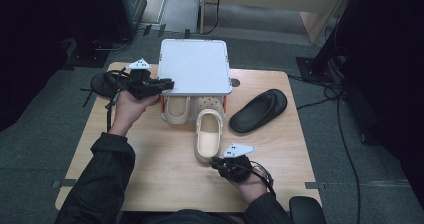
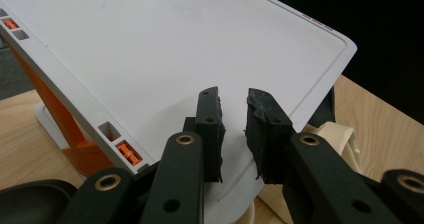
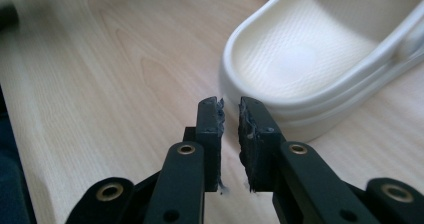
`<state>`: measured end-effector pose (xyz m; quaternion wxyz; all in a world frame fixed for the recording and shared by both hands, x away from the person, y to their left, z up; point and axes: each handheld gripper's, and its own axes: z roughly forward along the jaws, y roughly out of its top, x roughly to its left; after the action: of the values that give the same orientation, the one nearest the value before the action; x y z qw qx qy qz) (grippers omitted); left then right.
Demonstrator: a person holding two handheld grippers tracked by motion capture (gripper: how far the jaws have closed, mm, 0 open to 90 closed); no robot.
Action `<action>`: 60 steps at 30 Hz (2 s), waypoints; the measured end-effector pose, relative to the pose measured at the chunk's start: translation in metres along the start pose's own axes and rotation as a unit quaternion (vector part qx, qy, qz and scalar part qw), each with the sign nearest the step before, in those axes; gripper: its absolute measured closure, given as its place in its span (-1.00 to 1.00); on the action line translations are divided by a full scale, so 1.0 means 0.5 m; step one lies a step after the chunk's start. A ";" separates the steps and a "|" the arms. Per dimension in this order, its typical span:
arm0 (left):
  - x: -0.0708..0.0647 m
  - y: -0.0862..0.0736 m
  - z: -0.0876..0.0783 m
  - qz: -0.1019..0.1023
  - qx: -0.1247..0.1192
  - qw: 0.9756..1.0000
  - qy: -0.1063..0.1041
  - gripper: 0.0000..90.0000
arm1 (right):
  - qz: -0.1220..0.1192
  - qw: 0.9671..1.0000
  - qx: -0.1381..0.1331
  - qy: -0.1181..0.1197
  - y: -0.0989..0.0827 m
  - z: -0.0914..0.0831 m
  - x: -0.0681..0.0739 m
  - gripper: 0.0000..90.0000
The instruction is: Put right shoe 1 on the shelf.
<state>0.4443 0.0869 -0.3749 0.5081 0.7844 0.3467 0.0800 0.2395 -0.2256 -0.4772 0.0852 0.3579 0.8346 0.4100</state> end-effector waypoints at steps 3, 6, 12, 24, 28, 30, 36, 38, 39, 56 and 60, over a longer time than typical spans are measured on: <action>-0.002 0.000 0.000 -0.001 0.000 1.000 0.001 0.70 | -0.006 1.000 0.014 0.000 -0.005 0.014 0.005 0.81; 0.000 0.000 -0.001 -0.001 0.001 1.000 -0.001 0.70 | -0.003 1.000 0.026 0.001 -0.006 0.033 0.002 0.83; 0.002 -0.001 -0.001 -0.004 -0.001 1.000 -0.002 0.76 | -0.010 0.999 0.033 -0.015 -0.003 0.046 -0.006 0.93; 0.003 -0.002 0.000 -0.007 -0.002 1.000 -0.003 0.76 | -0.033 0.998 0.011 -0.055 0.029 0.057 -0.022 0.89; 0.003 -0.002 0.000 -0.008 -0.001 1.000 -0.003 0.76 | -0.033 0.998 -0.002 -0.062 0.045 0.061 -0.031 0.89; 0.002 -0.002 0.000 -0.009 -0.002 1.000 -0.002 0.76 | -0.033 0.997 -0.006 -0.065 0.049 0.062 -0.032 0.89; 0.002 -0.001 -0.001 -0.008 0.001 1.000 -0.003 0.76 | -0.040 0.996 -0.003 -0.076 0.073 0.081 -0.048 0.88; 0.002 -0.002 -0.001 -0.009 0.000 1.000 -0.004 0.76 | -0.040 0.996 -0.002 -0.074 0.079 0.085 -0.055 0.88; 0.002 -0.002 -0.001 -0.009 0.000 1.000 -0.004 0.76 | -0.036 0.996 -0.008 -0.077 0.081 0.087 -0.059 0.88; 0.003 -0.003 -0.001 -0.009 -0.001 1.000 -0.008 0.76 | -0.031 0.996 -0.011 -0.082 0.128 0.112 -0.115 0.85; 0.003 -0.003 -0.002 -0.009 -0.001 1.000 -0.009 0.76 | -0.024 0.997 -0.013 -0.077 0.137 0.119 -0.130 0.83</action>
<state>0.4441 0.0888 -0.3761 0.5127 0.7815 0.3489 0.0686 0.3491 -0.2041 -0.4743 0.1638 0.3671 0.8286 0.3897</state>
